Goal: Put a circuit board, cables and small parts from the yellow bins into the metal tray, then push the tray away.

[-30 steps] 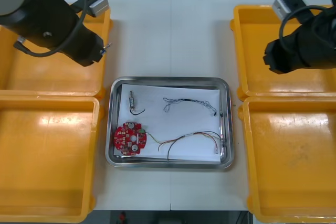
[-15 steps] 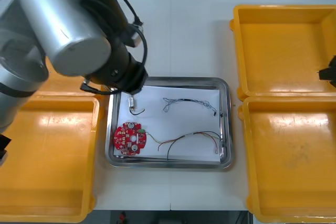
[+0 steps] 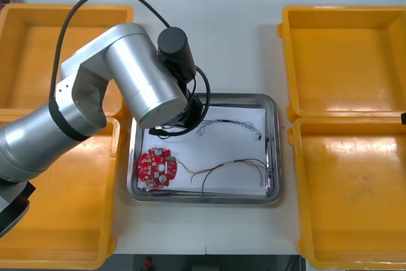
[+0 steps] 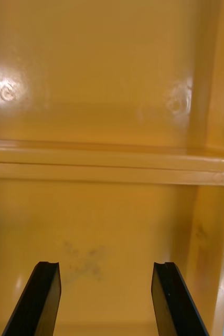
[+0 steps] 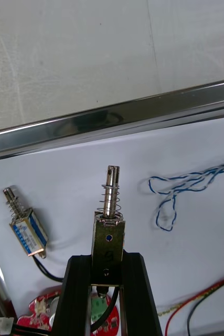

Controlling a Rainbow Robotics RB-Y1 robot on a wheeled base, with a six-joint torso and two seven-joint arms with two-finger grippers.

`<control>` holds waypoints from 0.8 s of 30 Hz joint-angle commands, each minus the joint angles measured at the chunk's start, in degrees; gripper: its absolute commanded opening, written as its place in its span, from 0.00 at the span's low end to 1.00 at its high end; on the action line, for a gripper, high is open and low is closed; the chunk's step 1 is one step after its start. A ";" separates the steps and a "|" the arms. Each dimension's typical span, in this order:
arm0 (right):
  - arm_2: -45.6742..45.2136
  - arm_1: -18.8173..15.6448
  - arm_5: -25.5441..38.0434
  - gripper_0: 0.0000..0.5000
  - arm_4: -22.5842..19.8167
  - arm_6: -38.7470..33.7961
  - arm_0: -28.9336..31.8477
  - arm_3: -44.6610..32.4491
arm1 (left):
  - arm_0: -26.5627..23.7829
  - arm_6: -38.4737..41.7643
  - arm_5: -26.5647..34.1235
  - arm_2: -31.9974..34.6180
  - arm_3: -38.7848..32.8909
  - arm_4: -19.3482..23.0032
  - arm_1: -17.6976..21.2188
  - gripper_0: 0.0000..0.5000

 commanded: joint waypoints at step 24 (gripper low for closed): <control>-1.46 3.00 0.16 1.00 -1.83 -3.51 7.27 0.98 | -1.39 -0.07 -8.08 -6.29 6.28 -4.79 -2.37 1.00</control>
